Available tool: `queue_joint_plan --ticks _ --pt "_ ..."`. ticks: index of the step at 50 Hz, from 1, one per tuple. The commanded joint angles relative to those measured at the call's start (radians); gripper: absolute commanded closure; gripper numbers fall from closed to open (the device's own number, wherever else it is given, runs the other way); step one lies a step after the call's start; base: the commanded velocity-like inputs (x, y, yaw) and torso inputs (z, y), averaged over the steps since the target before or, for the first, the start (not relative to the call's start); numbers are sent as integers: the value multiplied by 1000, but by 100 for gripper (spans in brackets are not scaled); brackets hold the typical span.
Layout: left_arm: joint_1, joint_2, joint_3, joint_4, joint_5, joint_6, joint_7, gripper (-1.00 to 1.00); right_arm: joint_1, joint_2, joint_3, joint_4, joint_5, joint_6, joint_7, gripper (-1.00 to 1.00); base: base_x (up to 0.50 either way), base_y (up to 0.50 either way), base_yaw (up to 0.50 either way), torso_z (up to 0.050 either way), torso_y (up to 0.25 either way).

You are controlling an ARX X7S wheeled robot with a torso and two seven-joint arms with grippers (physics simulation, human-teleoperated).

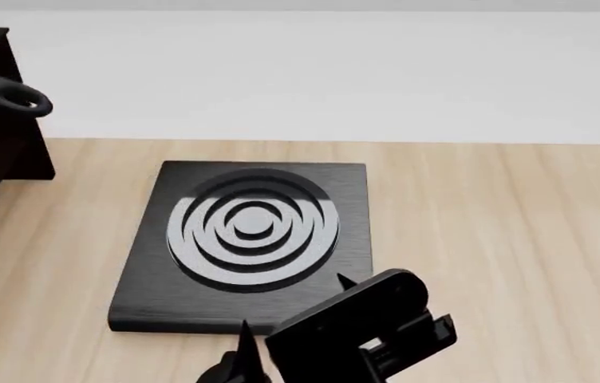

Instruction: Put the frying pan on the cabinet shelf.

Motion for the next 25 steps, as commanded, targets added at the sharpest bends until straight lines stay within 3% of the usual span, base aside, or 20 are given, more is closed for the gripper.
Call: queue_joint_plan --ticks 1,25 --pt "-28 -19 -48 -84 -109 22 79 100 -1 -3 -26 12 -7 -9 -2 -100 0 0 0 0 0" --pt "84 -16 -88 -114 -119 72 158 100 -2 5 -28 17 -2 -15 5 -100 0 0 0 0 2"
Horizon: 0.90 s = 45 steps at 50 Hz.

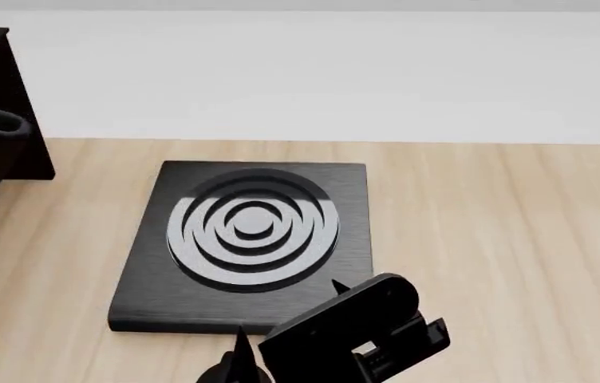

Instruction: Put the frying pan on the cabinet shelf.

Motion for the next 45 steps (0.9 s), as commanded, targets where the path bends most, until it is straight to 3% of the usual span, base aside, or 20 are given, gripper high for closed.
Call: queue_joint_plan --ticks 1,9,19,20,29,45 --pt "36 -9 -31 -8 -48 33 54 100 1 2 -3 3 3 -1 4 -100 0 0 3 0 0" --pt "68 -12 -41 -18 -49 46 74 100 -1 5 -9 10 -2 -12 2 -100 0 0 3 0 0" --pt "132 -42 -84 102 -93 32 -4 100 2 6 -11 6 4 -7 7 -100 0 0 4 0 0" --pt "138 -42 -89 126 -100 30 -18 -100 2 6 -10 5 5 -6 7 -100 0 0 4 0 0" --pt "192 -23 -121 297 -118 60 -123 -100 1 9 -15 8 4 -13 6 -100 0 0 1 0 0" --pt "237 -21 -135 408 -140 51 -168 -100 2 9 -16 10 11 -15 10 -100 0 0 1 0 0"
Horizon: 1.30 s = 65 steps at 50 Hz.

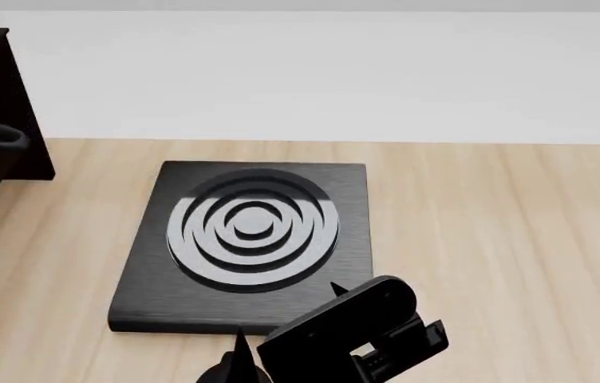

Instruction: Put the frying pan on the cabinet shelf.

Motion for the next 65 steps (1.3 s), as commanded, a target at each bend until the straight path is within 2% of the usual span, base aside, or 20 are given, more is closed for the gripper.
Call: queue_joint_plan --ticks 1,2,4,5,13,15,29,51,65 --pt "37 -10 -42 101 -7 2 -41 -100 -1 2 -2 3 3 -6 1 -100 0 0 0 0 0" --pt "33 -12 -39 91 -5 -1 -33 -100 -1 2 -2 3 3 -6 1 -100 0 0 0 0 0" --pt "-8 -8 33 -116 96 22 166 -100 -1 1 0 1 7 -3 3 -100 0 0 2 0 0" --pt "-12 -13 37 -146 114 39 205 -100 -1 1 1 1 9 -2 3 -100 0 0 0 0 0" --pt "56 6 37 -26 127 61 136 -100 -3 0 15 0 23 2 8 -100 2 0 0 0 0" --pt "72 0 61 12 175 80 114 -100 -5 -2 21 4 27 -2 8 -100 0 0 0 0 0" --pt "153 25 15 187 111 76 13 -100 -6 -2 40 -3 51 11 18 -100 0 0 0 0 0" --pt "269 30 -10 464 58 45 -88 -100 -8 4 37 -1 54 2 23 -100 0 0 0 0 0" --pt "334 36 0 520 77 41 -78 -100 -6 11 46 -9 64 4 30 -100 0 0 0 0 0"
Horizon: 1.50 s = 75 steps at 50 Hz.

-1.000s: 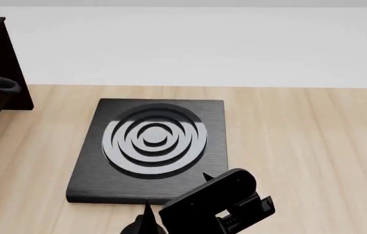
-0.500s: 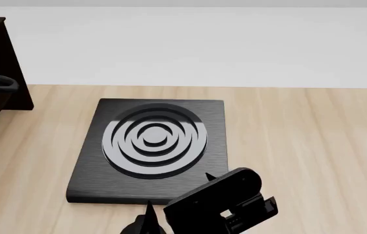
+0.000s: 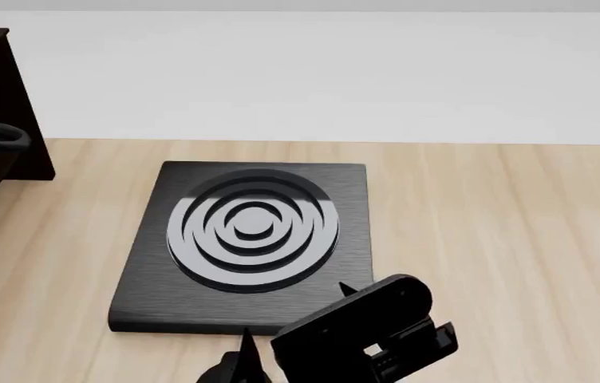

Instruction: Put the frying pan on the cabinet shelf.

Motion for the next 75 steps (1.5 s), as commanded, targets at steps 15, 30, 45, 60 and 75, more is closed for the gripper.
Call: queue_joint_plan --ticks 15,30,45,60,75 --pt "156 -41 34 215 128 -17 28 -100 2 5 2 -4 13 -2 9 -100 0 0 0 0 0" --pt "188 -121 92 269 268 -47 13 -100 4 9 7 -10 24 0 16 -100 0 0 0 0 0" --pt "215 -229 159 349 434 -80 49 -100 10 11 4 -19 34 9 26 -100 0 0 0 0 0" --pt "205 -331 286 441 707 -98 44 -100 7 14 6 -16 41 2 30 -100 0 0 0 0 0" --pt "195 -385 395 500 887 -125 20 -100 9 15 15 -15 54 -1 36 -100 0 0 0 0 0"
